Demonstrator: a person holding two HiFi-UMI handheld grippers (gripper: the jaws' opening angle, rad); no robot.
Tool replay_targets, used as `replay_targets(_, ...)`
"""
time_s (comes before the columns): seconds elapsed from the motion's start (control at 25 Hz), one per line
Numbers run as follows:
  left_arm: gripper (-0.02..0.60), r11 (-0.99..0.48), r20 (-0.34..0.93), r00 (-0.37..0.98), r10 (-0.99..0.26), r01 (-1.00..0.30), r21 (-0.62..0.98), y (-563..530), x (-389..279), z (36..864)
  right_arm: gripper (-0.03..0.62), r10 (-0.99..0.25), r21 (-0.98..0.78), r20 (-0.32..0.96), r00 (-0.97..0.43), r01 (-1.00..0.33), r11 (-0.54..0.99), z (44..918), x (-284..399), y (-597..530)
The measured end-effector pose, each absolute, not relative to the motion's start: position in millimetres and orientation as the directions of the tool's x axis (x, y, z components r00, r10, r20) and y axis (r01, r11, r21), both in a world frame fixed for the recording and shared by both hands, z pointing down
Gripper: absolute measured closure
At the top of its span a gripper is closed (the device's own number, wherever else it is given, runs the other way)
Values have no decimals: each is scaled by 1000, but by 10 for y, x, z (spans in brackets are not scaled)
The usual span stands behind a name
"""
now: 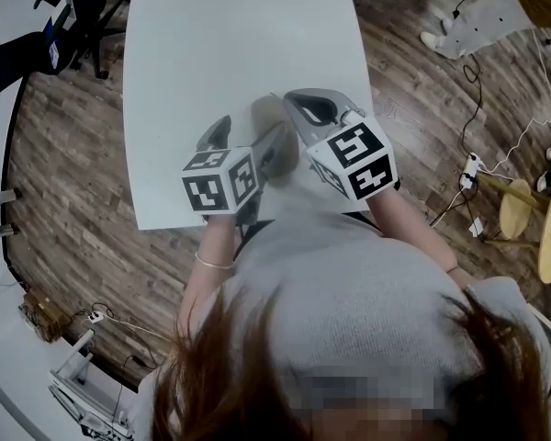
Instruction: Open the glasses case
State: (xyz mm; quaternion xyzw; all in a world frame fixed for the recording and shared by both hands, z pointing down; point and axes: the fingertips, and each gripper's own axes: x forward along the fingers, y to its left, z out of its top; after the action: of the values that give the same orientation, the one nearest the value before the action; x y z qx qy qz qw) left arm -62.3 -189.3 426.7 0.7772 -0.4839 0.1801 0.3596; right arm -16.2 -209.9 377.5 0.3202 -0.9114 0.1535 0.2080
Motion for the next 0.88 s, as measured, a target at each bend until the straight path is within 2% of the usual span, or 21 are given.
replay_targets(0.08,103,-257,622,471,-626,-877,405,-1884,-624,4314,589,-523,-151,474,-708,-651,744,3767,-154,-2100)
replay_targets(0.48,97,-193,762,450,-465,-892,409,-1728,-577,4838,589,-526,-162,480,-702,-660,733,3815,-92,-2027)
replay_targets(0.68,92,-253,771,482,-417,-876,410,-1777,-364,4858,589,-528,-165,484,-698,-666,728,3832,-52,-2014)
replay_targets(0.88,92,-362,797,450,-403,-878,314,-1884,-101,4862,589,-543,-164,485,-685,-681,713,3835,42,-2036)
